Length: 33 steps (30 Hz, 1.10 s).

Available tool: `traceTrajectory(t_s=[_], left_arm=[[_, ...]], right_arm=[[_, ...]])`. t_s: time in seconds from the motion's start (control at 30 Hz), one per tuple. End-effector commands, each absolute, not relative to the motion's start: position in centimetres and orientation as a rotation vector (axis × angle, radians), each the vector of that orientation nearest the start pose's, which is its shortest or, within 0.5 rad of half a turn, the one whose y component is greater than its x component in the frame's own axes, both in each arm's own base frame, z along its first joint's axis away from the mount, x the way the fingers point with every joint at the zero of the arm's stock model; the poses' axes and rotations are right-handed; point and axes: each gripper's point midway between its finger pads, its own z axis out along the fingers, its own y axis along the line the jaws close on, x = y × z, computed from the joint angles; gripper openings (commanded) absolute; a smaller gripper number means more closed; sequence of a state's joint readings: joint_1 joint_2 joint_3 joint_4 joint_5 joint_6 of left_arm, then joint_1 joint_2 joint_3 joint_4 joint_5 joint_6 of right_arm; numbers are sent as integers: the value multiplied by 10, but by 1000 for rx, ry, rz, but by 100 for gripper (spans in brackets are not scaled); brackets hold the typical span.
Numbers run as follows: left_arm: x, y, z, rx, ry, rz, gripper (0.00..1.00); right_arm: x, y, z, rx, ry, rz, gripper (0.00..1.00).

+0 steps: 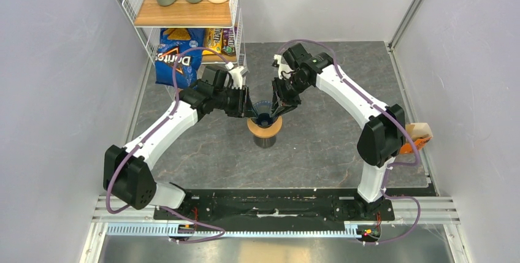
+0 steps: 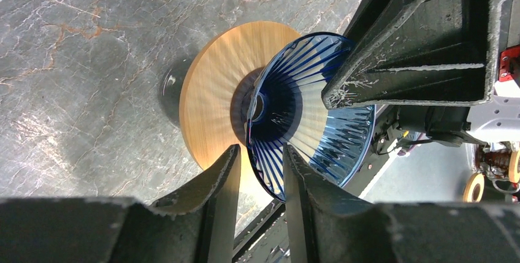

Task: Place the coffee filter in the dripper

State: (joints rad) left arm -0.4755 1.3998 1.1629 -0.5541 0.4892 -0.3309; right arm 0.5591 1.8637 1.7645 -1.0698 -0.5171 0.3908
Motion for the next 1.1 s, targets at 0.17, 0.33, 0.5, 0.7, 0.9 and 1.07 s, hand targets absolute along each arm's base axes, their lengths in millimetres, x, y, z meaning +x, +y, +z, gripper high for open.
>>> traceTrajectory(t_s=[0.17,0.33,0.5,0.7,0.9,1.07], left_arm=[[273,-247,210,471,2347,-952,48],[275,-247,221,477,2317,-949,52],[274,-244,239,495,2252,-927,74],[274,-232,277,516,2140,-858,90],[255,-214,300,564,2041,-790,92],[235,-201,299,642,1967,-753,93]], right_arm=[[292,298,211,-436,2748,948,45],[293,295,221,-456,2712,934,56],[292,290,239,-487,2641,911,73],[303,269,276,-448,2511,896,87],[316,206,302,-240,2383,850,89],[290,155,302,-403,2259,664,93]])
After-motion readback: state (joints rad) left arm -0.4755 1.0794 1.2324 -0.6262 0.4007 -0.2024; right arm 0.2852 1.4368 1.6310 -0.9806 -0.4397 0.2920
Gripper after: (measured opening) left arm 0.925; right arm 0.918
